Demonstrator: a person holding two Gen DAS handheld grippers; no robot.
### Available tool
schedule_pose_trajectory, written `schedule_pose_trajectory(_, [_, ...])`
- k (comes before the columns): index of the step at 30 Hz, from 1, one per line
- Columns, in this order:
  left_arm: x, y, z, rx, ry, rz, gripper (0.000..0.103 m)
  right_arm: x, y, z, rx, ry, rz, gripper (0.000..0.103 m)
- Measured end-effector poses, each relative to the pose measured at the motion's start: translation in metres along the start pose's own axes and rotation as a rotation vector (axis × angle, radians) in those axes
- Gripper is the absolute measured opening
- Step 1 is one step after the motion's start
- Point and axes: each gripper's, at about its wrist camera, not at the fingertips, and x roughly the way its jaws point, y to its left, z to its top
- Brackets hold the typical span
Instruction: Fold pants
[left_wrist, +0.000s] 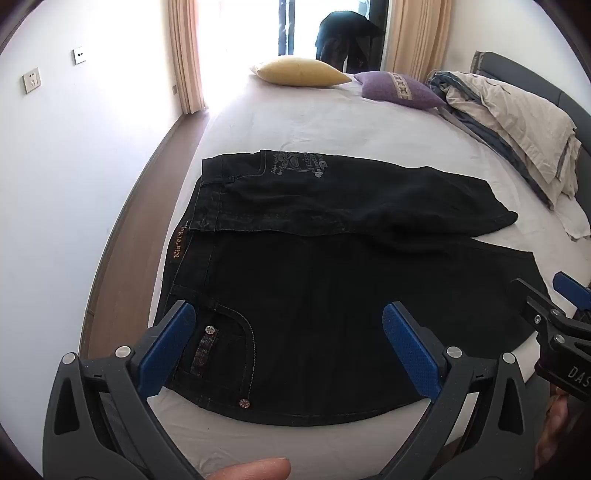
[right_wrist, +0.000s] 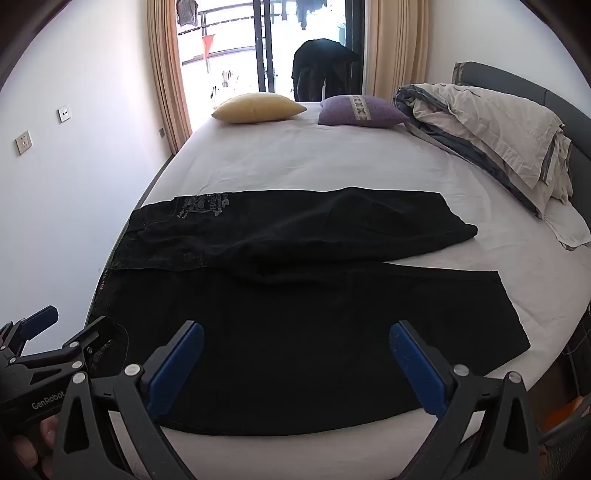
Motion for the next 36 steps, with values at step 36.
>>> schedule_pose_trajectory(36, [0.003, 0.0, -0.003, 0.008, -0.005, 0.015, 0.103, 0.009, 0.0, -0.006, -0.01, 0.054, -0.027, 0.103])
